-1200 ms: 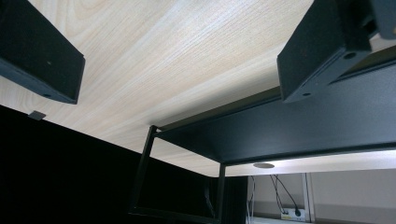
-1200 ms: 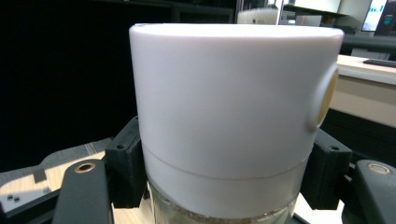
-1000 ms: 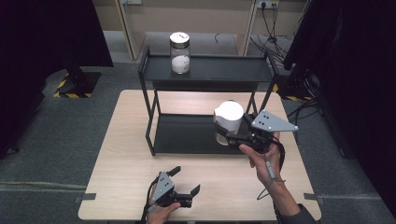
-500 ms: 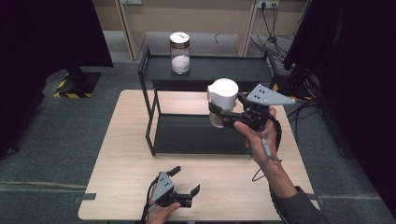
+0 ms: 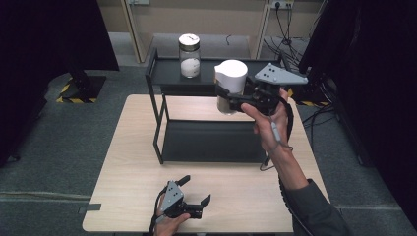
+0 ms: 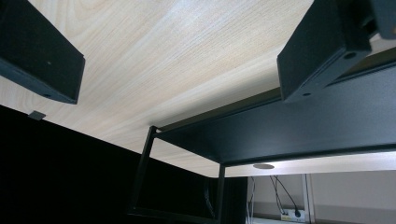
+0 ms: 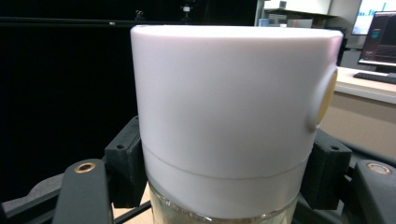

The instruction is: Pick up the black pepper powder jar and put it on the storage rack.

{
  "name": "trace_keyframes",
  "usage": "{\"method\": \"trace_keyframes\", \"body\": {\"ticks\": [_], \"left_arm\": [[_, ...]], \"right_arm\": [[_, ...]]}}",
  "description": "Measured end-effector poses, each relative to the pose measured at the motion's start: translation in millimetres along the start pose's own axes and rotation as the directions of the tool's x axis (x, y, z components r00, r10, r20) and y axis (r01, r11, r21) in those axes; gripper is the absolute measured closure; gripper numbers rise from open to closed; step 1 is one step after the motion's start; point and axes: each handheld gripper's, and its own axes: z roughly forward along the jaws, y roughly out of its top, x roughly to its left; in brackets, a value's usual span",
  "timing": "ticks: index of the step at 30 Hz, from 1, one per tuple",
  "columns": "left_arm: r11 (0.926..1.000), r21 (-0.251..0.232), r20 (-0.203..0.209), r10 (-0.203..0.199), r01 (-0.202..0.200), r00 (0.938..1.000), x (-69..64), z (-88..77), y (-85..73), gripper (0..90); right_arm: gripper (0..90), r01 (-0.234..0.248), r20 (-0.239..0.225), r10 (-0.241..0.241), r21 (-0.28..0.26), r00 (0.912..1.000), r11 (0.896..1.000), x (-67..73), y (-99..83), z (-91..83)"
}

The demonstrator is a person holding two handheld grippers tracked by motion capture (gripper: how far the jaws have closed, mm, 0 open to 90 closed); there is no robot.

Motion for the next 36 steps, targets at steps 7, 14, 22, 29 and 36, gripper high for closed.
{"method": "trace_keyframes", "body": {"ticks": [7, 14, 22, 29, 36], "left_arm": [[1.0, 0.0, 0.0, -0.001, 0.001, 1.0, -0.1, -0.1, 0.0, 0.1], [1.0, -0.001, 0.001, 0.0, 0.0, 1.0, -0.4, -0.3, 0.0, 0.1], [1.0, -0.001, 0.005, 0.001, -0.001, 1.0, -0.6, -0.2, -0.2, 0.2], [1.0, -0.002, 0.007, 0.004, -0.004, 1.0, -0.7, -0.5, 0.0, 0.1], [1.0, -0.002, 0.007, 0.005, -0.005, 1.0, -0.5, -0.8, 0.1, 0.1]], "right_arm": [[30.9, -0.005, 0.04, 0.005, 0.006, 0.9992, 1.0, -2.9, 18.3, 15.1], [31.0, -0.01, 0.097, 0.009, 0.011, 0.9952, 1.0, -6.3, 29.5, 30.0], [30.9, -0.013, 0.145, 0.009, 0.025, 0.9894, 1.0, -11.3, 35.2, 48.3], [31.0, -0.013, 0.189, 0.007, 0.03, 0.9819, 0.999, -16.3, 34.6, 65.7], [30.9, -0.013, 0.223, 0.005, 0.034, 0.9747, 0.999, -21.6, 30.8, 80.0]]}}
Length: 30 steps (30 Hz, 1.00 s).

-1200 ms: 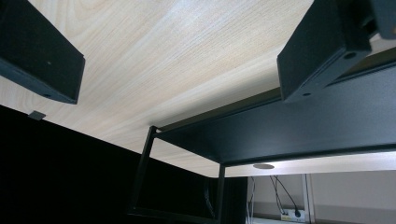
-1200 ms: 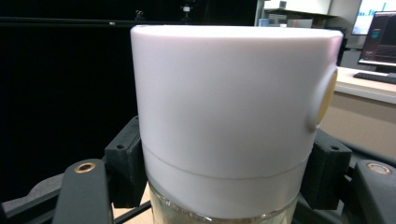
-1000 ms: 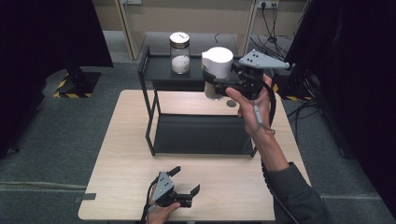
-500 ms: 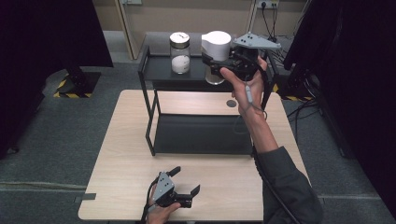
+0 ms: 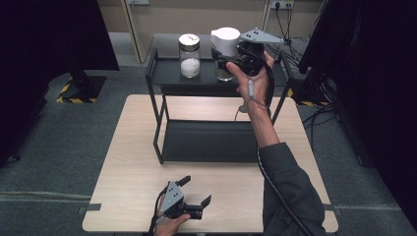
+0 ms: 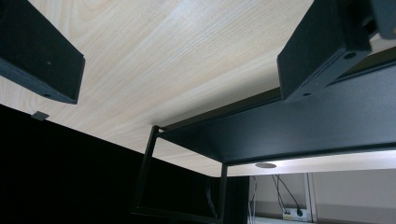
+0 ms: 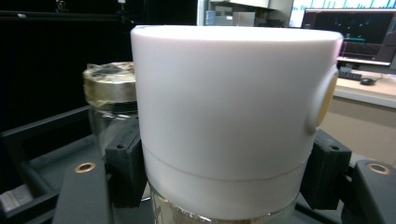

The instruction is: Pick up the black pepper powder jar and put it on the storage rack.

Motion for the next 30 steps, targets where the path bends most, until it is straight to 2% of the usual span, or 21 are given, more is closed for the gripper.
{"method": "trace_keyframes", "body": {"ticks": [17, 30], "left_arm": [[1.0, 0.001, 0.003, 0.0, 0.0, 1.0, -0.1, 0.2, 0.0, 0.1], [1.0, 0.005, 0.002, 0.002, -0.002, 1.0, -0.5, 0.5, -0.1, 0.1]], "right_arm": [[30.9, -0.015, 0.028, 0.015, 0.001, 0.9995, 1.0, -0.9, -7.0, 13.9], [30.8, -0.015, 0.031, 0.016, -0.025, 0.9994, 1.0, -1.2, -14.3, 15.0]]}}
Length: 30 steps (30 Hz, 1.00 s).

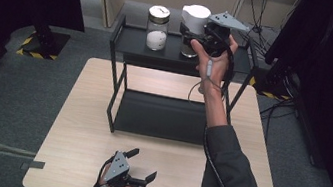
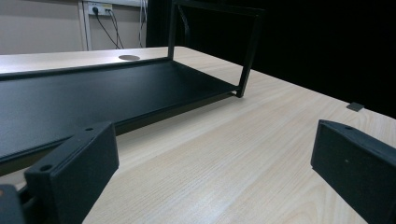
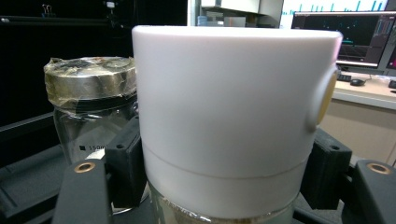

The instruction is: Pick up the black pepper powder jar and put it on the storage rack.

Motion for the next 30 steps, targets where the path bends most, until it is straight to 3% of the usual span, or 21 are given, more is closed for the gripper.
{"method": "trace_keyframes", "body": {"ticks": [2, 7, 11, 22, 30], "left_arm": [[1.0, 0.001, 0.0, 0.0, 0.0, 1.0, 0.0, 0.0, 0.0, 0.1], [1.0, 0.001, -0.001, 0.0, 0.0, 1.0, -0.1, 0.1, -0.1, 0.1], [1.0, 0.001, -0.002, 0.001, -0.001, 1.0, -0.4, 0.2, -0.3, 0.1], [1.0, 0.0, -0.003, -0.002, 0.002, 1.0, -0.7, 0.5, -0.7, 0.1], [1.0, 0.003, -0.003, 0.0, 0.0, 1.0, -0.8, 0.8, -0.9, 0.1]], "right_arm": [[30.0, 0.002, -0.001, -0.002, -0.002, 1.0, 1.0, -0.2, -0.7, 0.2], [9.8, -0.012, 0.028, 0.012, 0.008, 0.9996, 1.0, 3.5, -0.5, 0.9], [3.5, -0.032, 0.037, 0.032, 0.004, 0.9988, 0.999, 5.0, -3.0, -0.7], [0.5, -0.042, 0.038, 0.042, -0.007, 0.9984, 0.999, 2.8, -6.3, -11.7], [0.4, -0.059, -0.019, 0.059, -0.024, 0.9981, 0.998, -5.2, -16.4, -31.5]]}}
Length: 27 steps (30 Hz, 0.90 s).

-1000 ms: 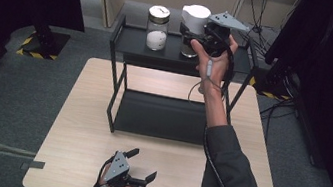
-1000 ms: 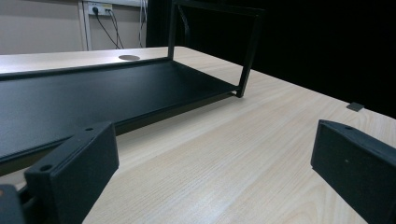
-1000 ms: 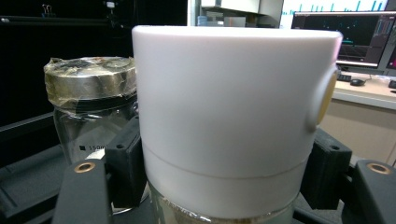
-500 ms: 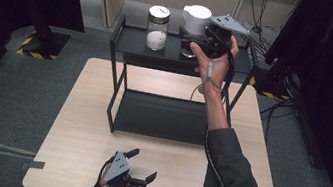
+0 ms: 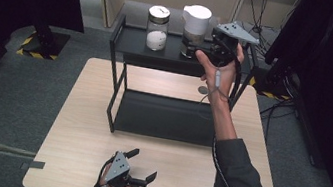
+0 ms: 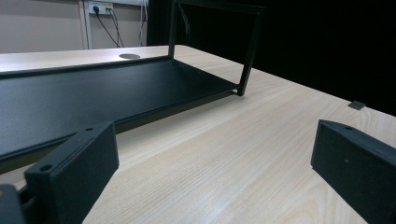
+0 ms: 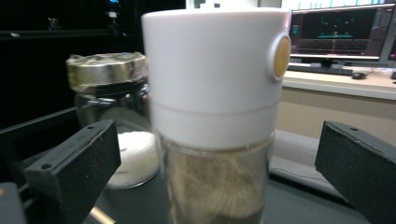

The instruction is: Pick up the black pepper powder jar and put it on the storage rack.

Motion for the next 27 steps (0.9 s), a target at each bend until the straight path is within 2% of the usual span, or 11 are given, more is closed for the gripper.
{"method": "trace_keyframes", "body": {"ticks": [6, 13, 17, 27], "left_arm": [[1.0, 0.0, -0.001, 0.0, 0.0, 1.0, 0.0, 0.2, -0.1, 0.1], [1.0, 0.001, -0.002, 0.0, 0.0, 1.0, 0.0, 0.4, -0.2, 0.1], [1.0, 0.001, -0.002, 0.0, 0.0, 1.0, -0.1, 0.5, -0.3, 0.1], [1.0, 0.002, -0.002, 0.0, 0.0, 1.0, -0.3, 0.7, -0.4, 0.1]], "right_arm": [[0.4, 0.007, -0.027, -0.007, -0.007, 0.9996, 1.0, -3.7, -4.1, -13.3], [0.4, 0.015, -0.088, -0.017, -0.024, 0.996, 1.0, -8.6, -13.4, -34.1], [0.5, 0.015, -0.13, -0.02, -0.038, 0.9914, 0.999, -10.1, -25.2, -47.2], [0.4, 0.021, -0.175, -0.03, -0.051, 0.9841, 0.998, -10.2, -48.2, -66.8]]}}
